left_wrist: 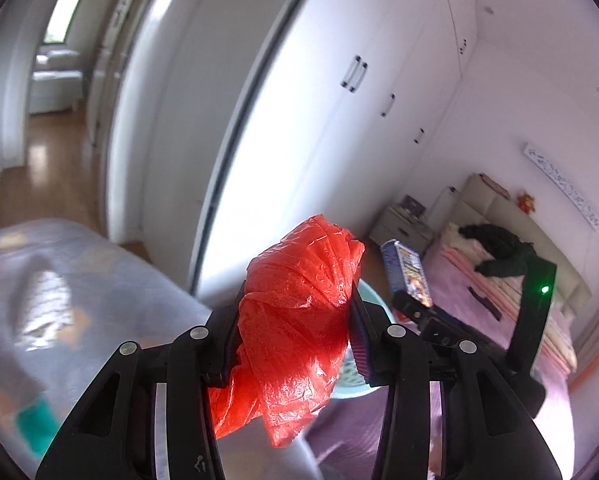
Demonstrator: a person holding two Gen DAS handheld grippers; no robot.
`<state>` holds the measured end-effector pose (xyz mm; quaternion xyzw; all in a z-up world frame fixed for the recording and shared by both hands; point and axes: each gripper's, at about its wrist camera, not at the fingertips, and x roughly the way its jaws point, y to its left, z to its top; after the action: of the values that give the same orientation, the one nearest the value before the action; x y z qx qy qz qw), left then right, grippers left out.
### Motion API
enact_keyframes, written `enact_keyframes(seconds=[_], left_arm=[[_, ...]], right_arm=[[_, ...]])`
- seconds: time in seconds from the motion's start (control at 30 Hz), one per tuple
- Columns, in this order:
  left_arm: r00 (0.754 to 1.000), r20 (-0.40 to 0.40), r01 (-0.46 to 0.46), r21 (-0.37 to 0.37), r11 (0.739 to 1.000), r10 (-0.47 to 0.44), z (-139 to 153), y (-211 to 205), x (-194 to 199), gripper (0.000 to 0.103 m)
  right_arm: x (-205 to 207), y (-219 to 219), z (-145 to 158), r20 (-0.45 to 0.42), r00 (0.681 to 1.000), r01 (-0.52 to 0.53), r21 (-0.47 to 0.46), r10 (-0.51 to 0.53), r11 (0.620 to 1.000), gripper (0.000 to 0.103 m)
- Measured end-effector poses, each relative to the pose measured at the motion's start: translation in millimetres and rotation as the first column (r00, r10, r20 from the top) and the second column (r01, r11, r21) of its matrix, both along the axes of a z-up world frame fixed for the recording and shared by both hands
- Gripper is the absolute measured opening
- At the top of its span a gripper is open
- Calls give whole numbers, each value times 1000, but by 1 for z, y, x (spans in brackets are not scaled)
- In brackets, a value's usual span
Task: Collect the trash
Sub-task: 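Carry the red bag and card box over the basket and open both tools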
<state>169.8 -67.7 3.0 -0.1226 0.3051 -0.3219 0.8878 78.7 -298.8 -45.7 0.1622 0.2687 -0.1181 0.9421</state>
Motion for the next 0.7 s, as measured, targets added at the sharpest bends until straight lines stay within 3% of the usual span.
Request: enact_keyframes(seconds=[0.3, 0.5, 0.7], left_arm=[[997, -68, 52, 68, 996, -47, -24, -68, 38, 42], [990, -136, 46, 73, 996, -36, -39, -73, 51, 42], [991, -132, 44, 144, 989, -25, -47, -93, 57, 45]], right_arm=[[20, -44, -34, -82, 996, 51, 80, -45, 995, 56], [21, -54, -43, -92, 994, 60, 93, -51, 994, 56], [21, -56, -41, -92, 995, 48, 92, -40, 995, 56]])
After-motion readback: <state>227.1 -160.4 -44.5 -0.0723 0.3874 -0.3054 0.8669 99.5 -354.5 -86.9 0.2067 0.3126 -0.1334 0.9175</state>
